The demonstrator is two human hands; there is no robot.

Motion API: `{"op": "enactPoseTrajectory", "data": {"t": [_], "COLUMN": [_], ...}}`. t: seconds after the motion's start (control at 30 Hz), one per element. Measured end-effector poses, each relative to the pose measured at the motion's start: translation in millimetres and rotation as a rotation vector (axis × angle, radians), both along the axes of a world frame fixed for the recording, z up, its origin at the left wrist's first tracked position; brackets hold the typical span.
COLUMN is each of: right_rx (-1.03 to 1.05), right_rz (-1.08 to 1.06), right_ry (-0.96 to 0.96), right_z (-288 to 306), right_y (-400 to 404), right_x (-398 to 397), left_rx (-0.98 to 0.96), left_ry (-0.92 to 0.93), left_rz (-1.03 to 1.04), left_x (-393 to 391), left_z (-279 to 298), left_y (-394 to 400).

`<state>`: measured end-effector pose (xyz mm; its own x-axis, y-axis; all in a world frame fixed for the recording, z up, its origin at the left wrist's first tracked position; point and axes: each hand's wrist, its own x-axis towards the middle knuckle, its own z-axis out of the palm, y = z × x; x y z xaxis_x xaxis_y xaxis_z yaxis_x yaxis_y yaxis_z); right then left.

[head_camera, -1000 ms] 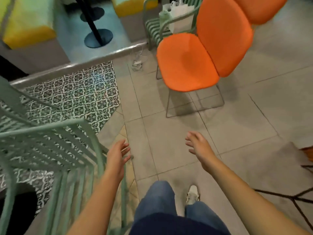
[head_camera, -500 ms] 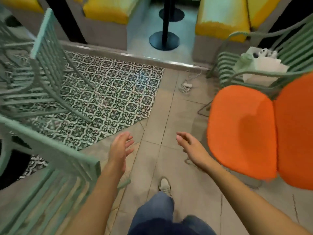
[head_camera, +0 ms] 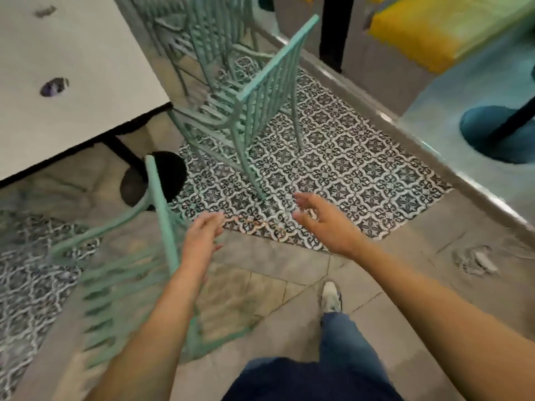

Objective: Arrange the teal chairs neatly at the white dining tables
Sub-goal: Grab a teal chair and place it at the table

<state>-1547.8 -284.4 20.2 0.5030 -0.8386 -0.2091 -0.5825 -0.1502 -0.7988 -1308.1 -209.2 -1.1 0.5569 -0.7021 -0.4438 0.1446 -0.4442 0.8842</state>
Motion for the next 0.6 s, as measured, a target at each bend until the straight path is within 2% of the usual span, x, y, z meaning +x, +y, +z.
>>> {"op": "enactPoseTrajectory", "data": {"t": [0.13,0.3,0.43,0.6], "right_rx": [-0.081,-0.269,-0.460,-0.600], "right_rz": [0.287,0.745,1.079,1.371], "right_ry": [0.059,0.149,0.157,0.109], "right_z": [4.5,9.8,3.4,-10.3], "right_y": [-82.5,-148.0,-178.0,-189.8], "right_x": [45.5,125.9,208.9,296.4], "left_rx": [0.004,0.117,0.353,0.674], "left_ry": [-0.060,-0.286,-0.461,-0.512], "left_rz": [0.213,0.384,0.415,0.451], "left_x": [15.8,42.7,67.4,72.6], "left_z": [6.5,4.1,-17.7,-48.4], "left_y": [-32.2,-35.1,-21.3,-13.3]}}
